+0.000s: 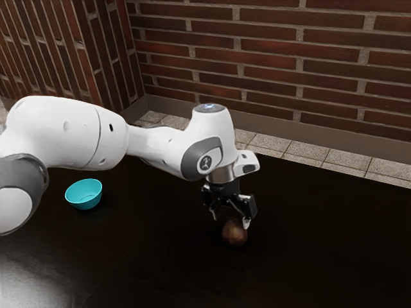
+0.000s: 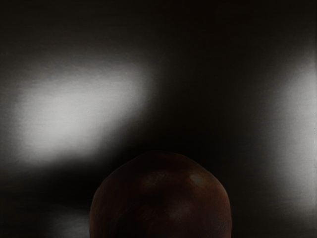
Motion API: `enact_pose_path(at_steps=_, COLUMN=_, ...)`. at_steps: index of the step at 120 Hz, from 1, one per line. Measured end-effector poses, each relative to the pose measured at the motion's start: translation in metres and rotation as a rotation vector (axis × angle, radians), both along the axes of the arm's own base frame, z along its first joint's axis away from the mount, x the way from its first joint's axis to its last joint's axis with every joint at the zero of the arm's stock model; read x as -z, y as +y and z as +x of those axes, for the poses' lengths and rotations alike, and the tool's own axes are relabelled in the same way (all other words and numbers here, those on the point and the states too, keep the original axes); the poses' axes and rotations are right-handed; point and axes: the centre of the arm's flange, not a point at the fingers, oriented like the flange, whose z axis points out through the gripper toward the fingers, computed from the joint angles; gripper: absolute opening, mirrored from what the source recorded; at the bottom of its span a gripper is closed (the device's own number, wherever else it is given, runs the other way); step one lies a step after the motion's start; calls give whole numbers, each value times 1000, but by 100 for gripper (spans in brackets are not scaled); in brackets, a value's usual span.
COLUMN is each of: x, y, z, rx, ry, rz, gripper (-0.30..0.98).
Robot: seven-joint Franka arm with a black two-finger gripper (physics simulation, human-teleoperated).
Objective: Place the pear in the bowl.
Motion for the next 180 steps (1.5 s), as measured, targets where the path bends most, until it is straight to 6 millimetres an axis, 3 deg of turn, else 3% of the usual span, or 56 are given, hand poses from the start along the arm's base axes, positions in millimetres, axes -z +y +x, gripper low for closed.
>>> enact_pose_path(at_steps=62, x=50, y=-5, z=12, rx=-58, ry=46, rz=2, gripper=67)
enact_pose_path(at_steps=86, x=55, y=-7, z=13, rx=-64, ry=49, rz=2, gripper=66)
enact_pose_path(at_steps=104, x=57, y=-4, z=14, rx=-78, ry=54, rz=-4, gripper=57)
enact_pose_path(at_steps=140, x=51, y=1, z=15, rx=-88, ry=52, rz=-1, gripper=43)
enact_pose_path(at_steps=163, x=33, y=7, z=16, rx=-97, ry=44, rz=0, gripper=38)
enact_pose_path(at_steps=180, x=13, y=27, z=24, rx=-121, ry=60, rz=8, gripper=36)
